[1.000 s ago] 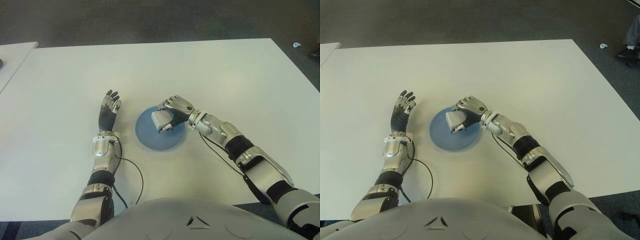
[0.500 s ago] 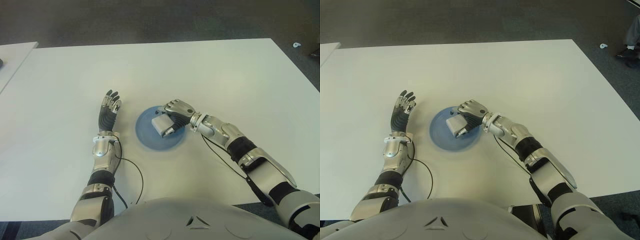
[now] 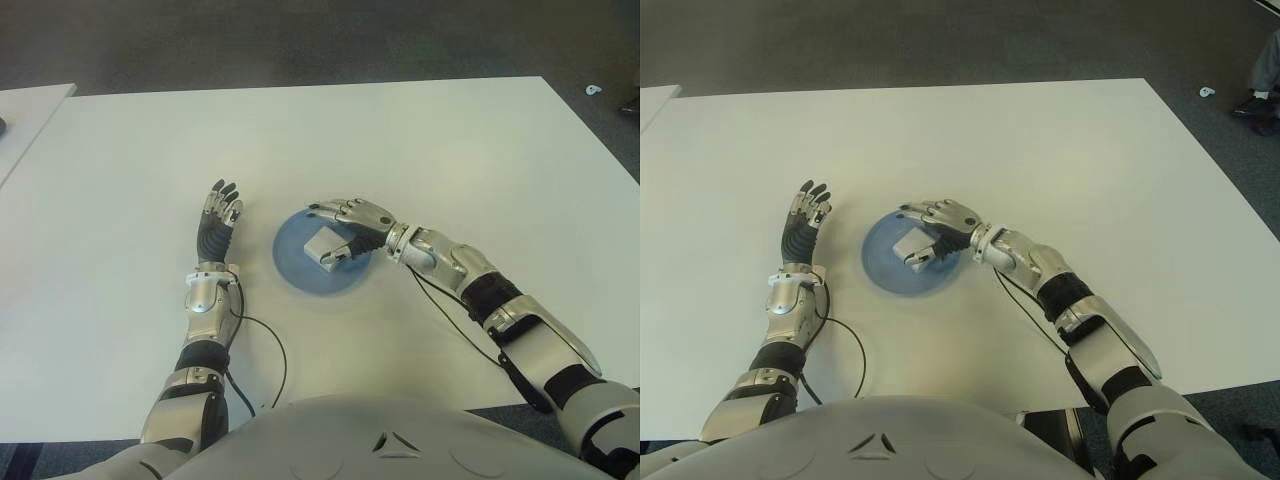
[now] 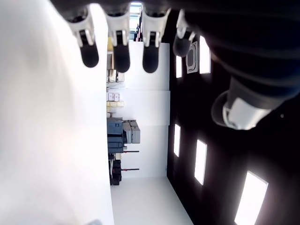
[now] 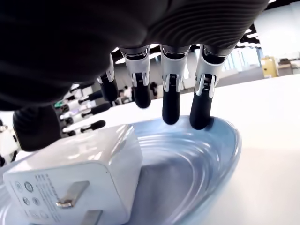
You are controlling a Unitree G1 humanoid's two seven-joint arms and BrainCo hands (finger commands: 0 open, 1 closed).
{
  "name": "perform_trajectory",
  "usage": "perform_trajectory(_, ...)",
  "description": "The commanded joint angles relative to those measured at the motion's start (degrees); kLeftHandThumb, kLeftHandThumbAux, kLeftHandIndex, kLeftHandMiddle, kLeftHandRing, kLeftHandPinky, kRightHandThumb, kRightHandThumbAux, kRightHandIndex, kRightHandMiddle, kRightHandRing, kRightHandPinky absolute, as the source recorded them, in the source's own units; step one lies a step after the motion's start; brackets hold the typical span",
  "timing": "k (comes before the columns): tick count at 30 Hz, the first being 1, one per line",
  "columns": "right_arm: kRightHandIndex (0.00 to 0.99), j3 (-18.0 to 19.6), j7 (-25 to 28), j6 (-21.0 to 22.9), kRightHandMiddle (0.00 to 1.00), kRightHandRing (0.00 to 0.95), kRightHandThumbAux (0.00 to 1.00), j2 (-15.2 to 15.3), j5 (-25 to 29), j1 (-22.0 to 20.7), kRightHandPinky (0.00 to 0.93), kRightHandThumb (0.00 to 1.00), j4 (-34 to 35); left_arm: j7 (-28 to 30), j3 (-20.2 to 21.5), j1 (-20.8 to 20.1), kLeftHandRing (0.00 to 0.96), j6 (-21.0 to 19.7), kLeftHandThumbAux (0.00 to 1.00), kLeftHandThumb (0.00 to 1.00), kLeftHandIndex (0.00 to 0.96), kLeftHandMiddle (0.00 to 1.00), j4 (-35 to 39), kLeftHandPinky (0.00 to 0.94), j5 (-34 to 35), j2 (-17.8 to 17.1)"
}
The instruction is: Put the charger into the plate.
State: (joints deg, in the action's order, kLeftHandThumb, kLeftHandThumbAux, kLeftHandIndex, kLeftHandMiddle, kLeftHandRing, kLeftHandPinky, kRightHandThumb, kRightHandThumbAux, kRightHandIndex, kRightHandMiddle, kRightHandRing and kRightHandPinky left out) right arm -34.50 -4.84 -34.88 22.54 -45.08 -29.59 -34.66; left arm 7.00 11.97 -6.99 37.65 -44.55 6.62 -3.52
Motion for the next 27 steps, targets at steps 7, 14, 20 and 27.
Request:
perform_trajectory(7, 0.000, 2.8, 2.5, -0.4, 0.000, 0.000, 0.094, -0.1, 4.6, 2.5, 0.000, 0.294, 2.4, 0.1, -0.8, 6.4, 0.137, -3.4, 0.523, 0.000, 0.047, 0.148, -5.6, 0.144, 0.2, 3.1)
perform_trajectory(14, 0.000, 4.9, 0.7, 0.2, 0.000, 0.000, 0.091, 1.1, 4.3, 3.5, 0.000, 0.314, 4.6, 0.5, -0.7, 6.3, 0.139, -3.7, 0.523, 0.000, 0.053, 0.151, -5.7, 0.146, 0.4, 2.9)
perform_trajectory(20, 0.000, 9.3, -0.6, -0.6, 0.000, 0.000, 0.081, 2.1, 8.0, 5.1, 0.000, 0.309, 4.4, 0.6, -0.7, 6.4, 0.145, -4.0, 0.527, 0.000, 0.058, 0.159, -5.6, 0.152, 0.6, 2.8)
perform_trajectory(27, 0.000, 16.6, -6.0, -4.3, 0.000, 0.000, 0.172, -1.8, 17.2, 4.5, 0.000, 0.179, -11.6, 0.4, -0.8, 6.6, 0.146, -3.8, 0.531, 0.000, 0.058, 0.160, -5.3, 0.149, 0.3, 2.7)
